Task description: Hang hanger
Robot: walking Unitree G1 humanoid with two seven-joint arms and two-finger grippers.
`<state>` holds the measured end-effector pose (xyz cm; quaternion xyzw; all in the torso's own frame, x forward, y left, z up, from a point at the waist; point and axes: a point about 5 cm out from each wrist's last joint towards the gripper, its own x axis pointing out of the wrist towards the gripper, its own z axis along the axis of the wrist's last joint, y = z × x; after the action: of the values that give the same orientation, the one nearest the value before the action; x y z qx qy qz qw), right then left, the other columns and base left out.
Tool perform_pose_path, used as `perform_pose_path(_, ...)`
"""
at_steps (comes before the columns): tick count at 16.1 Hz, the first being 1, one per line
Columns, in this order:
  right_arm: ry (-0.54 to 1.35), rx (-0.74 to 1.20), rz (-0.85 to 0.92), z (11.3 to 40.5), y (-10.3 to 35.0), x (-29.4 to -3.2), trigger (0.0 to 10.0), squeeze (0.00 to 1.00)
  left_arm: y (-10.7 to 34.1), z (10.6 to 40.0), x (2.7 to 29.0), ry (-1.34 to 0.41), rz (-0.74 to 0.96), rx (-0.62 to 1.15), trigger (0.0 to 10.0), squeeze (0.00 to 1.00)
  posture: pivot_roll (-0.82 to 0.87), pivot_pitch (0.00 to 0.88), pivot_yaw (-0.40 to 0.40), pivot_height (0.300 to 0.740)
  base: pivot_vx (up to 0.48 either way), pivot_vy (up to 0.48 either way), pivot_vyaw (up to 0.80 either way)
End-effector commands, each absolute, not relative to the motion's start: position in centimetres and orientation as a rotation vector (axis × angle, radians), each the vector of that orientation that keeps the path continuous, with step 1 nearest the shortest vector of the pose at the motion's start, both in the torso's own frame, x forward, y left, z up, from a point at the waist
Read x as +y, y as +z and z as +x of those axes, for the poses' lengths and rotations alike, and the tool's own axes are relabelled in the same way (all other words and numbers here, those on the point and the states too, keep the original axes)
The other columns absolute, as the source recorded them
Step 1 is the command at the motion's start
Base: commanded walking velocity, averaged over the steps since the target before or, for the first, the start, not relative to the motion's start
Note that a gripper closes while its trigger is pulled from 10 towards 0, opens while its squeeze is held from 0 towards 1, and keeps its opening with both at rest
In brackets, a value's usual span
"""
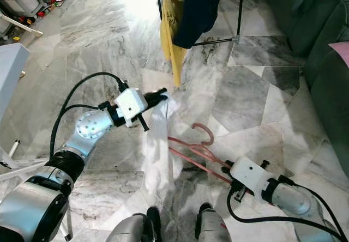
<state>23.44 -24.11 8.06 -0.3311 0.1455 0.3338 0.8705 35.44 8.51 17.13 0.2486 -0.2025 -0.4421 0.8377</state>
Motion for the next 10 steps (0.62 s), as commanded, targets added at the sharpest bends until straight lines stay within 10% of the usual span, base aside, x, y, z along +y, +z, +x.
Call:
perform_pose_path(1,0.705,0.265,-0.693,23.4,7.9,-23.5,10.0,0.00,17.4,35.4,8.9,-0.939,0.514,-0.438,10.0,0.00,-0.21,0.256,0.160,0.740,0.000,0.000,0.00)
perform_pose_path(10,0.800,0.086,-0.526,23.3,13.0,-22.5,10.0,0.00,15.7,34.6,8.7,-1.017,0.585,-0.389,10.0,0.00,-0.22,0.264,0.159,0.740,0.000,0.000,0.00)
